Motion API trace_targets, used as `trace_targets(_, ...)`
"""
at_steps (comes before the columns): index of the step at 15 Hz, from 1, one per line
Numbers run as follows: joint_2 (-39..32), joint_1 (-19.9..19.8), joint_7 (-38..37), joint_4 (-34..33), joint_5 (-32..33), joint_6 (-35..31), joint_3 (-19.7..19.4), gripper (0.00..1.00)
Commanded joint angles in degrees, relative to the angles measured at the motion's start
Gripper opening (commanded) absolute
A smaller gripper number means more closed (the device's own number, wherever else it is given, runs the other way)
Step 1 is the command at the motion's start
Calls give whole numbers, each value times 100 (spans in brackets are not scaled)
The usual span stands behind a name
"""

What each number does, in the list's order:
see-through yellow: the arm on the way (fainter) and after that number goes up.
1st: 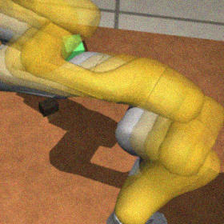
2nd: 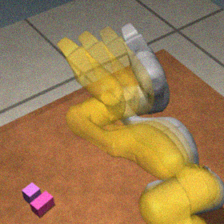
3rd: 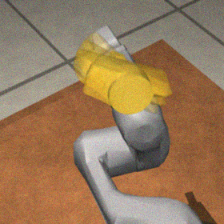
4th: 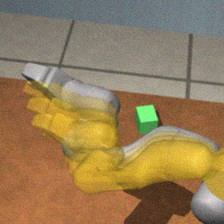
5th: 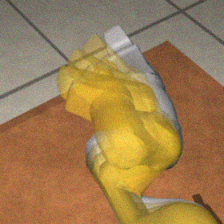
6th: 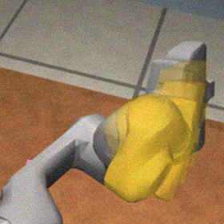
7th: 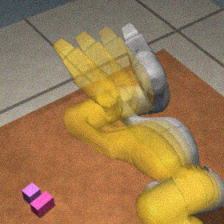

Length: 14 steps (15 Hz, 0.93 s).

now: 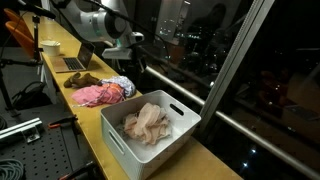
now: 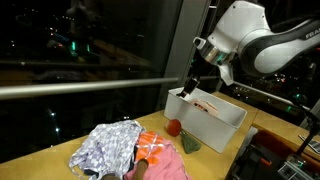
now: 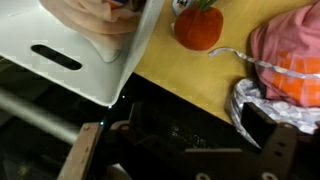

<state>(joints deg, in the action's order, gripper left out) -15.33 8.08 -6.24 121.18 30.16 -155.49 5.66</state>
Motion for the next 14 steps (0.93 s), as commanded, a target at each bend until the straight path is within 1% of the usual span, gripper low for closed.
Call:
trace_targets(1, -894, 157, 210, -404, -313, -358, -107, 100)
trace_targets(4, -1506, 215, 449, -718, -603, -398, -96, 100)
trace_targets(7, -1928, 254, 689, -1044, -824, -295, -75, 100)
trace_targets(11, -2309, 262, 961, -1372, -1018, -193, -67, 100)
trace_targets(14, -2419, 272, 1098, -1515, -1052, -99, -99, 100)
